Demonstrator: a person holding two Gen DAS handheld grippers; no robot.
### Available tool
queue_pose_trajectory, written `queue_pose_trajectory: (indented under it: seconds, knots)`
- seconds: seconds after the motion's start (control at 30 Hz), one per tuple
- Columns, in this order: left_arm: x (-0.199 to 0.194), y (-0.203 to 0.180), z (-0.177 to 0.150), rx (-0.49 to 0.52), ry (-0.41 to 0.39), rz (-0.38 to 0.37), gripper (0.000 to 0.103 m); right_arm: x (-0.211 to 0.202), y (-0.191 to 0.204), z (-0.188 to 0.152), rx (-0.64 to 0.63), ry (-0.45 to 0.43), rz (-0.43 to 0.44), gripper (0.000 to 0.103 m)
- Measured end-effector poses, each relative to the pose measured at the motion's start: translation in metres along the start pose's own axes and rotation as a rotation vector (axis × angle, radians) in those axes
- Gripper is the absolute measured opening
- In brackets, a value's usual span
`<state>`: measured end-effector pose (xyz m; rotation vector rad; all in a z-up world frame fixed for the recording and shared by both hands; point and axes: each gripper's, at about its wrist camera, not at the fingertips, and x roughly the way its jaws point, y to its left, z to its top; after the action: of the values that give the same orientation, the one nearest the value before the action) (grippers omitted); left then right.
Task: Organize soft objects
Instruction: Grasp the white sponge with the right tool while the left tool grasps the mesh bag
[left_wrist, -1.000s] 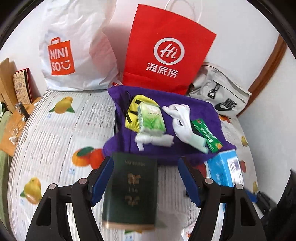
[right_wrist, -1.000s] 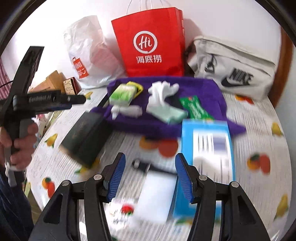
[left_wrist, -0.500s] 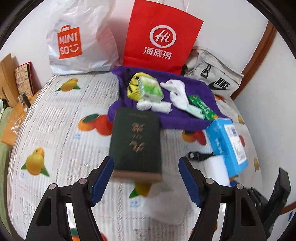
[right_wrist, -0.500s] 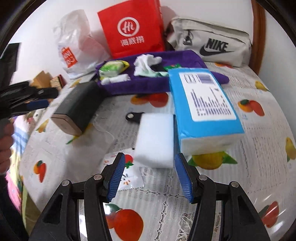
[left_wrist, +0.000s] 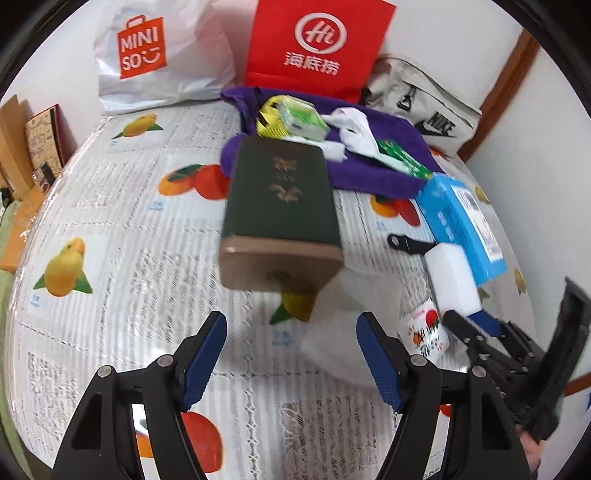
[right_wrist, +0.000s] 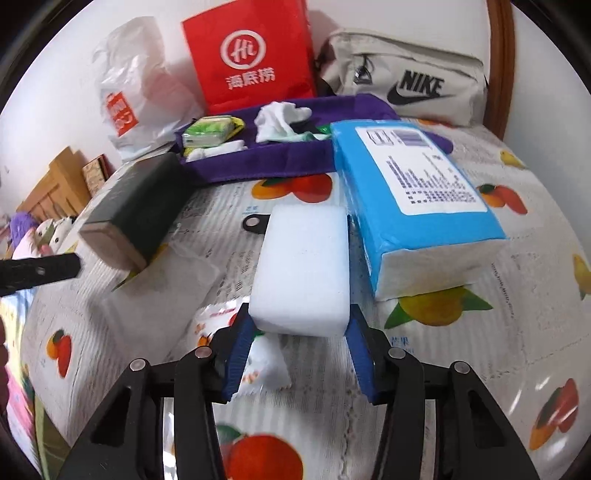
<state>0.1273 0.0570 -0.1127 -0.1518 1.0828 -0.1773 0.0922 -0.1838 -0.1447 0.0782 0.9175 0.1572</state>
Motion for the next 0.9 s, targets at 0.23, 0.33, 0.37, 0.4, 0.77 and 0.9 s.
queue_pose_trajectory:
  seconds: [0.23, 0.33, 0.37, 0.4, 0.77, 0.9]
  knots:
    - [0.027, -0.015, -0.014, 0.044, 0.045, 0.002, 0.071, -0.044, -0.007, -0.020, -0.057, -0.036, 0.017, 0.049]
    - [0.036, -0.020, -0.016, 0.044, 0.055, -0.021, 0.071, -0.055, -0.018, -0.036, -0.082, -0.011, -0.006, 0.049]
    - [0.038, -0.021, -0.016, 0.044, 0.050, -0.027, 0.073, -0.058, -0.024, -0.043, -0.078, -0.007, -0.015, 0.049]
    - [0.038, -0.024, -0.016, 0.052, 0.040, -0.035, 0.076, -0.058, -0.031, -0.047, -0.072, 0.005, -0.013, 0.050]
    - [0.054, -0.056, -0.016, 0.158, 0.036, -0.018, 0.090, -0.051, -0.075, -0.056, 0.091, 0.034, 0.037, 0.072]
    - [0.060, -0.064, -0.017, 0.209, 0.028, 0.050, 0.090, -0.041, -0.073, -0.047, 0.089, 0.023, 0.023, 0.075]
